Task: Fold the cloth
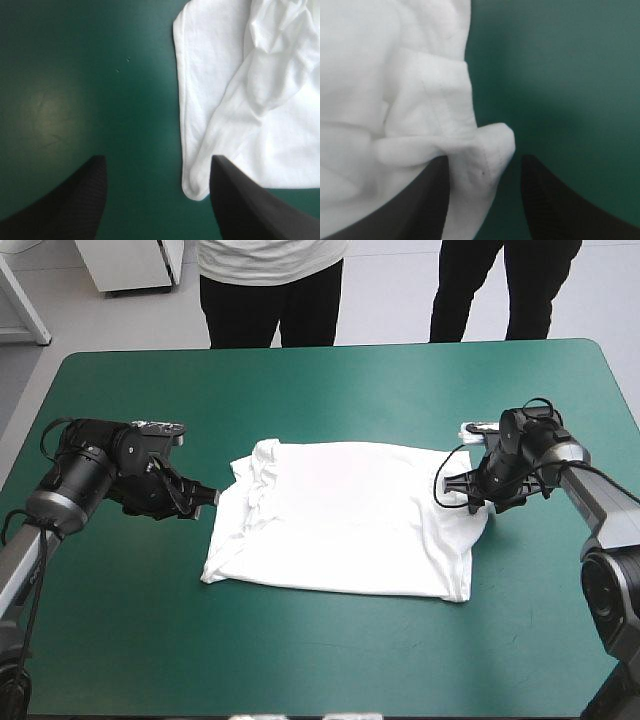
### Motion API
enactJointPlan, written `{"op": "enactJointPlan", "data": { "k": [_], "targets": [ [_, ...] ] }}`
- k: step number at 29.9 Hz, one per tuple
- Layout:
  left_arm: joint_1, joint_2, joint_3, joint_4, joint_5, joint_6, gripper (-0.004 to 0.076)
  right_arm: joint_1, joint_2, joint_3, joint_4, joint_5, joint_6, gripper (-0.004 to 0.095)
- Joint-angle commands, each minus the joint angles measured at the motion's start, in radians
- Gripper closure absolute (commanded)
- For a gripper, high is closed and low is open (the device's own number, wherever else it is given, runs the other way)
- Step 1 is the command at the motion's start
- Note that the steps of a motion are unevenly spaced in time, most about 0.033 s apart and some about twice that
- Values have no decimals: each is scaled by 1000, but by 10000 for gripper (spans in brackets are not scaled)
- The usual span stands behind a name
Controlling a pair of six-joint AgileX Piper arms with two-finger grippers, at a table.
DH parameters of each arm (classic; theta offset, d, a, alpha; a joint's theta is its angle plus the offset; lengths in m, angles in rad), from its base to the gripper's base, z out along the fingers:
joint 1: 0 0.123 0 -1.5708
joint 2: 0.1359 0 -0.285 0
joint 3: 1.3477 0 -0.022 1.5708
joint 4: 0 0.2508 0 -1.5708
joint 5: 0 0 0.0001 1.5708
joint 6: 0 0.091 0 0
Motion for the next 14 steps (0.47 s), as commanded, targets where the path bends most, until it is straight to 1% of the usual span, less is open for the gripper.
{"op": "enactJointPlan", "data": {
  "k": [1,9,10,12,14],
  "targets": [
    [2,-36,-20,-9,-9,-6,292,-8,-16,-30,-15,-21,-2,475],
    [2,-36,-20,-10,-5,7,325,-8,53,-19,-15,-13,8,482],
    [2,-36,-20,-13,-1,9,325,-8,58,-19,-13,-11,8,512],
    [2,-36,-20,-15,2,9,326,-8,59,-19,-11,-13,8,640],
    [2,-36,-20,-15,2,9,325,-8,59,-19,-11,-13,8,863]
  ]
}}
